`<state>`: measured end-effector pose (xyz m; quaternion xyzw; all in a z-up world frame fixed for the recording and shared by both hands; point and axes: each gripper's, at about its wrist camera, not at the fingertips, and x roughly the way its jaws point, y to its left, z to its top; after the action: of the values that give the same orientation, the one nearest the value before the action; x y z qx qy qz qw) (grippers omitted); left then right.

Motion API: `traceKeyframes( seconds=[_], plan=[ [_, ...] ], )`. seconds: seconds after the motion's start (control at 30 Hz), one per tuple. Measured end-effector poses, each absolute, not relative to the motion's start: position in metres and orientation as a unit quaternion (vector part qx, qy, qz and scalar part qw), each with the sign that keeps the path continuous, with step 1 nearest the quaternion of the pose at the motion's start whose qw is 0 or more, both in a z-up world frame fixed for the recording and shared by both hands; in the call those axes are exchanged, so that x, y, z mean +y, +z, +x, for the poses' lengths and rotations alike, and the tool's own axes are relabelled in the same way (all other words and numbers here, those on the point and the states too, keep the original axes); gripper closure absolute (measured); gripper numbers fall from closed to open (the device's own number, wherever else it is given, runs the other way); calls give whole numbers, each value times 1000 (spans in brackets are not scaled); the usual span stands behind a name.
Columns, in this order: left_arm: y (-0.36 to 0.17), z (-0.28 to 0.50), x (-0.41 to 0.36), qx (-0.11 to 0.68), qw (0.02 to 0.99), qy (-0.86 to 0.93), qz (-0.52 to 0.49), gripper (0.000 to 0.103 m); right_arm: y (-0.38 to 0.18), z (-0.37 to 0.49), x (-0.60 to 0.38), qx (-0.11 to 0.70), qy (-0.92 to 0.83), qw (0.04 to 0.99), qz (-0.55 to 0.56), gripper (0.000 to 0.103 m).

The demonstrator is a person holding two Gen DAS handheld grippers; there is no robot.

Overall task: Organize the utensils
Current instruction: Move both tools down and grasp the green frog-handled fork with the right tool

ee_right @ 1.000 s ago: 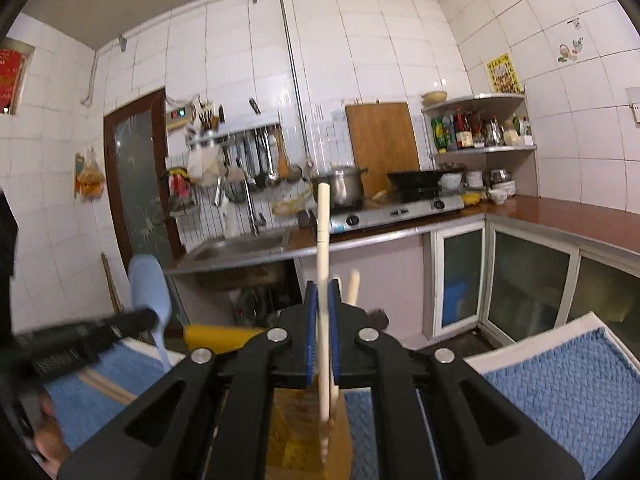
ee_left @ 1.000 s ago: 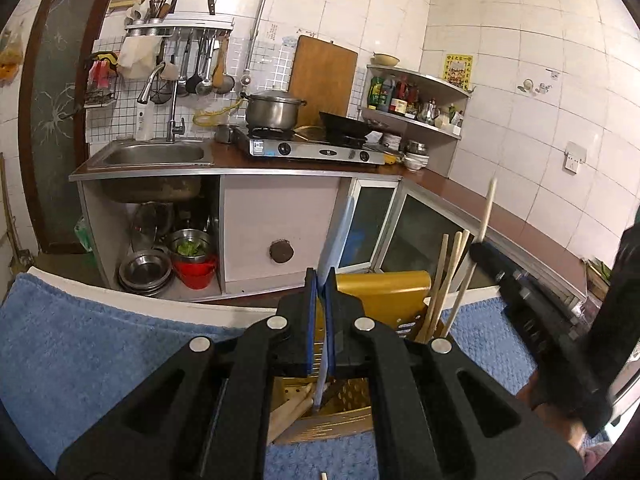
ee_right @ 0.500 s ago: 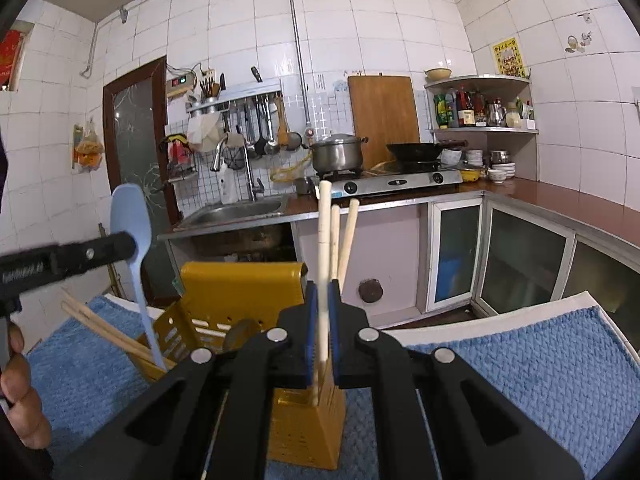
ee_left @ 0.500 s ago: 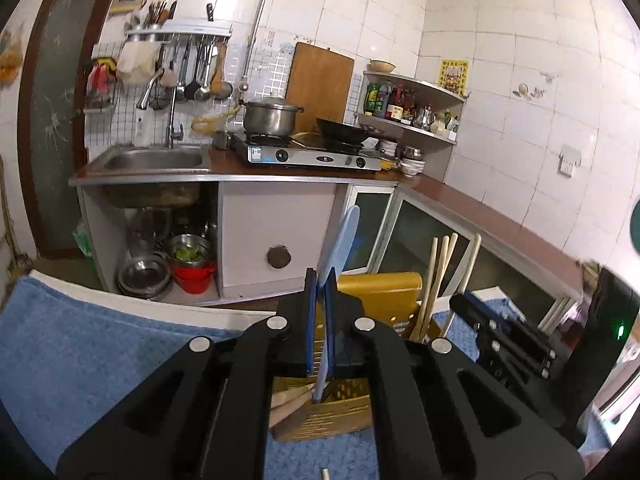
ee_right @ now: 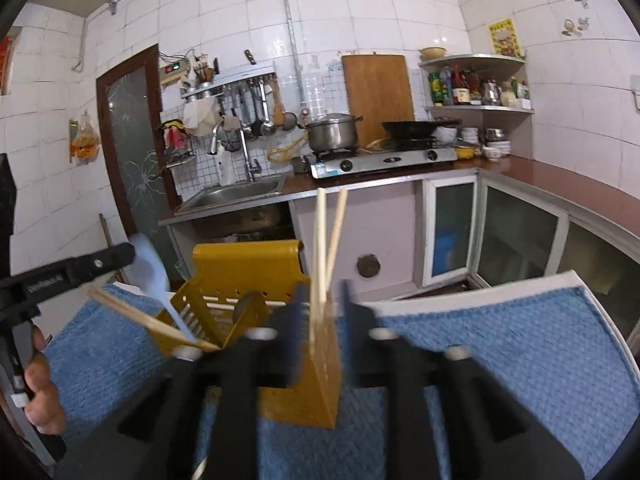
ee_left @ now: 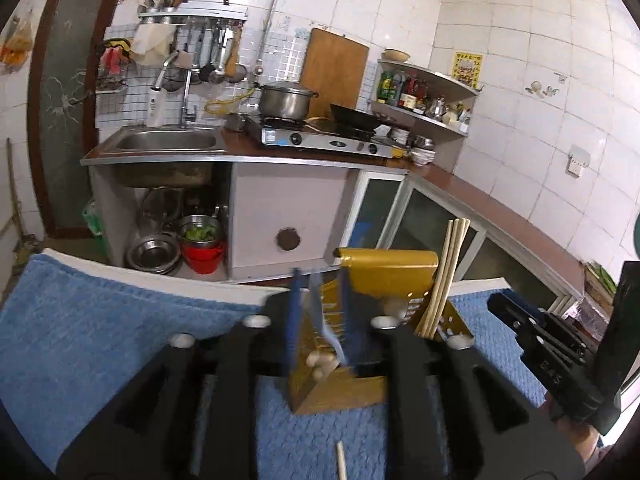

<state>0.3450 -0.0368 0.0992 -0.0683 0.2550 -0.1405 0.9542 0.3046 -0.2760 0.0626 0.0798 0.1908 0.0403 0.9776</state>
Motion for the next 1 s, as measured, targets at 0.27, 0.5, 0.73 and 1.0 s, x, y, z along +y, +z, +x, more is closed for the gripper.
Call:
traceKeyframes(
  seconds=[0.27, 0.5, 0.73, 1.0],
  plan=[
    [89, 300, -17, 300, 946, -119, -42, 27, 51, 265, -281, 245, 8, 966, 87, 54],
    [52, 266, -12, 344, 933, -107, 2, 12, 23, 239, -269, 317, -10, 944, 89, 50],
    [16, 258, -2, 394, 913, -104, 16, 5, -8, 223, -247, 381, -20, 919, 102, 50],
    [-10, 260, 10, 428, 899, -88, 19, 5, -34, 217, -213, 423, -15, 900, 105, 50]
  ],
)
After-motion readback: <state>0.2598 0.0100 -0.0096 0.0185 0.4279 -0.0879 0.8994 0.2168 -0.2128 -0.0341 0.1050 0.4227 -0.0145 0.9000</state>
